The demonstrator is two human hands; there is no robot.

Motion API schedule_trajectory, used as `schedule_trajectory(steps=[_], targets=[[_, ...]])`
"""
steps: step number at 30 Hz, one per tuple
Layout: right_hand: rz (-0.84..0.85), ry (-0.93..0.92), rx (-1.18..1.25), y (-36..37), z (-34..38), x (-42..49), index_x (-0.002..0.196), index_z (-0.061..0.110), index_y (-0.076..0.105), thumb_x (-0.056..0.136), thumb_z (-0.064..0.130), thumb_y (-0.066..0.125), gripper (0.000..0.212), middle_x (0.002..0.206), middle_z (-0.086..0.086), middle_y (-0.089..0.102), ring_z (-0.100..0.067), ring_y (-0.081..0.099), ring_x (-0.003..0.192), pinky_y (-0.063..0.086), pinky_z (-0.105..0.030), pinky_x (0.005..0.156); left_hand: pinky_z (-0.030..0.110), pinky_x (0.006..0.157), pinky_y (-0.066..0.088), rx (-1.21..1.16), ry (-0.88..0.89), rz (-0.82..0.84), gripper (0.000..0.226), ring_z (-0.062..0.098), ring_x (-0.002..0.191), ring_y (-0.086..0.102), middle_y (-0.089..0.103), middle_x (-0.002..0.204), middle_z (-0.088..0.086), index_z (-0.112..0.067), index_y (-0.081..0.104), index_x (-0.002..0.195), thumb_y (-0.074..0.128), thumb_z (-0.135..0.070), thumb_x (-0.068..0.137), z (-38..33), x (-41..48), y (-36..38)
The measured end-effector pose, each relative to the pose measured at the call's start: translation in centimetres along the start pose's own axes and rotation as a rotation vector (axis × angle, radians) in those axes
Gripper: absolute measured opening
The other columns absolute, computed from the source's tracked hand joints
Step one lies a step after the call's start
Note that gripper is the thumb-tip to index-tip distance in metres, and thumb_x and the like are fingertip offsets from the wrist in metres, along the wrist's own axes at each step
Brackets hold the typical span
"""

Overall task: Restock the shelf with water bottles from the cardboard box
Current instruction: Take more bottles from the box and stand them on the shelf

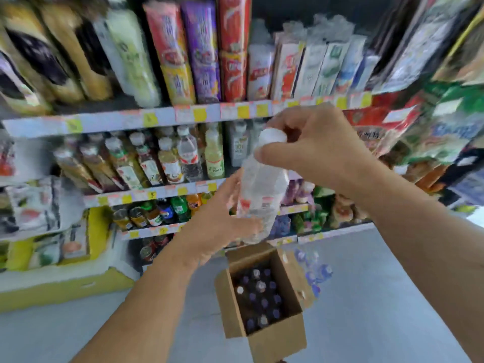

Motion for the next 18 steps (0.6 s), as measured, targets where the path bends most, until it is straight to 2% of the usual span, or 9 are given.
schedule_trajectory(steps=[2, 5, 8, 10, 12, 13, 15, 18], targets=[[-0.084, -0.044, 0.037, -1.8, 4.0, 1.4, 0.069, 0.014, 0.067, 0.068, 0.034, 0.077, 0.022, 0.052, 0.010, 0.052, 0.000, 0.042, 0.044, 0.033, -0.017, 0.042, 0.010, 0.085, 0.049, 0.004, 0.091, 0.000, 0.076, -0.016, 0.120, 0.050, 0.056, 0.129, -0.036, -0.062, 0.046, 0.128, 0.084, -0.022, 0.077, -3.6, -0.6, -0.5], [-0.205, -0.088, 0.105, -3.3, 8.6, 3.3, 0.067, 0.012, 0.066, 0.069, 0.041, 0.077, 0.031, 0.050, 0.013, 0.047, -0.001, 0.040, 0.044, 0.033, -0.018, 0.043, 0.030, 0.100, 0.048, 0.036, 0.202, -0.047, 0.077, 0.000, 0.124, 0.055, 0.059, 0.134, -0.022, -0.046, 0.043, 0.139, 0.083, -0.023, 0.078, -8.0, -1.4, -1.6], [-0.272, -0.102, 0.224, -3.3, 11.6, 4.6, 0.084, 0.008, 0.071, 0.071, 0.054, 0.075, 0.049, 0.060, 0.006, 0.053, -0.007, 0.047, 0.054, 0.041, -0.027, 0.053, 0.046, 0.101, 0.048, -0.003, 0.271, -0.096, 0.073, 0.007, 0.117, 0.062, 0.067, 0.123, -0.015, -0.040, 0.047, 0.135, 0.081, -0.033, 0.071, -11.3, -2.7, -3.6], [-0.184, -0.055, 0.339, -2.8, 12.5, 5.1, 0.099, 0.018, 0.074, 0.073, 0.062, 0.070, 0.051, 0.081, 0.009, 0.070, -0.008, 0.063, 0.076, 0.050, -0.034, 0.068, 0.052, 0.100, 0.049, -0.073, 0.306, -0.037, 0.077, 0.017, 0.119, 0.063, 0.068, 0.126, -0.007, -0.035, 0.048, 0.136, 0.085, -0.035, 0.069, -13.1, -3.4, -5.6], [0.042, -0.020, 0.549, -1.6, 13.1, 5.2, 0.118, 0.023, 0.068, 0.082, 0.054, 0.065, 0.048, 0.112, 0.002, 0.072, -0.017, 0.067, 0.103, 0.052, -0.037, 0.084, 0.045, 0.096, 0.053, -0.165, 0.361, 0.053, 0.076, 0.026, 0.121, 0.062, 0.065, 0.131, 0.005, -0.025, 0.051, 0.138, 0.085, -0.037, 0.071, -14.9, -3.9, -7.5], [0.150, -0.022, 0.675, -1.0, 13.7, 5.2, 0.120, 0.020, 0.066, 0.088, 0.044, 0.063, 0.041, 0.114, -0.002, 0.071, -0.021, 0.067, 0.104, 0.053, -0.036, 0.085, 0.041, 0.094, 0.054, -0.221, 0.369, 0.071, 0.075, 0.029, 0.120, 0.062, 0.065, 0.131, 0.010, -0.022, 0.055, 0.136, 0.086, -0.039, 0.069, -15.9, -4.2, -8.3], [0.269, -0.076, 0.820, -0.1, 15.0, 5.3, 0.113, 0.018, 0.068, 0.092, 0.025, 0.058, 0.025, 0.102, -0.002, 0.072, -0.020, 0.068, 0.093, 0.054, -0.031, 0.080, 0.041, 0.091, 0.054, -0.281, 0.369, 0.083, 0.073, 0.032, 0.114, 0.065, 0.067, 0.125, 0.015, -0.018, 0.063, 0.130, 0.087, -0.043, 0.066, -17.4, -4.5, -9.9], [0.216, -0.196, 0.720, 0.5, 16.9, 6.0, 0.118, 0.015, 0.065, 0.087, 0.014, 0.066, 0.031, 0.102, -0.003, 0.072, -0.021, 0.069, 0.093, 0.053, -0.031, 0.080, 0.041, 0.090, 0.056, -0.268, 0.384, 0.107, 0.065, 0.030, 0.111, 0.066, 0.069, 0.119, 0.014, -0.020, 0.067, 0.124, 0.086, -0.043, 0.067, -18.2, -4.7, -11.6]])
Point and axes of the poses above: each hand's wrist, its own x-axis towards the middle knuckle, its own y-axis out of the palm, z = x × y, the point moved 1 cm from there along x, towards the middle knuckle
